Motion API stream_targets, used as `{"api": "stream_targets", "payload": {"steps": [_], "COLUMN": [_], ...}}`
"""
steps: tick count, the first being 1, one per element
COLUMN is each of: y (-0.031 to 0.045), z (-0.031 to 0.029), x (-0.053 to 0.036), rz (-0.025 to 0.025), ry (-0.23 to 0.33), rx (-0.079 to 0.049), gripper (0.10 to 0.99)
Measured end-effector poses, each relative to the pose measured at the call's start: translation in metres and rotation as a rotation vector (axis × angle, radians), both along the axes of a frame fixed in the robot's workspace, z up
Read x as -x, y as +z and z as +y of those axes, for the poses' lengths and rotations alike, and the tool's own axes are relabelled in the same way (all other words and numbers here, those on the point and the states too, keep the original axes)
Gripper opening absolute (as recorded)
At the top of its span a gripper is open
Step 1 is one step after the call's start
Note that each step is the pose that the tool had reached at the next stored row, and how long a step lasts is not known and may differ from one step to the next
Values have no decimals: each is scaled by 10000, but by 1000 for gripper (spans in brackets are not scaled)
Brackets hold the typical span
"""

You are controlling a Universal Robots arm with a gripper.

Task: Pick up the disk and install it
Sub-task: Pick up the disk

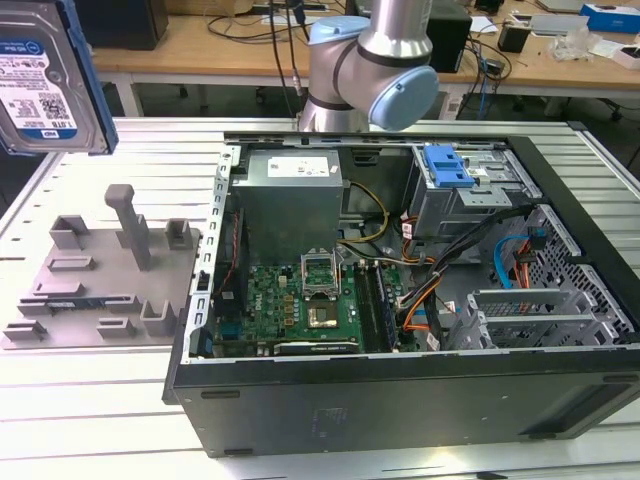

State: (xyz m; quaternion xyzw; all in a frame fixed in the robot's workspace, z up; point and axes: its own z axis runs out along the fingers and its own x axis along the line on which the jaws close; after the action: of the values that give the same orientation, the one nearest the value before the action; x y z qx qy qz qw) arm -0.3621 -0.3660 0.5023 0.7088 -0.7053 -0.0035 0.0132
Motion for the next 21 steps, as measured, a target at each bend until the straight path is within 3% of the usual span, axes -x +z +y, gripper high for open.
{"api": "stream_targets", "payload": {"steps": [4, 6, 7, 8, 21], "y": [3, 4, 4, 4, 7], "z": [-123, -185, -230, -314, -682], "x": [-131, -191, -231, -328, -888], "rz": [100, 127, 128, 127, 128], "ry": [1, 0, 0, 1, 0], "rx": [12, 14, 14, 14, -61], "gripper": [365, 365, 365, 365, 365]}}
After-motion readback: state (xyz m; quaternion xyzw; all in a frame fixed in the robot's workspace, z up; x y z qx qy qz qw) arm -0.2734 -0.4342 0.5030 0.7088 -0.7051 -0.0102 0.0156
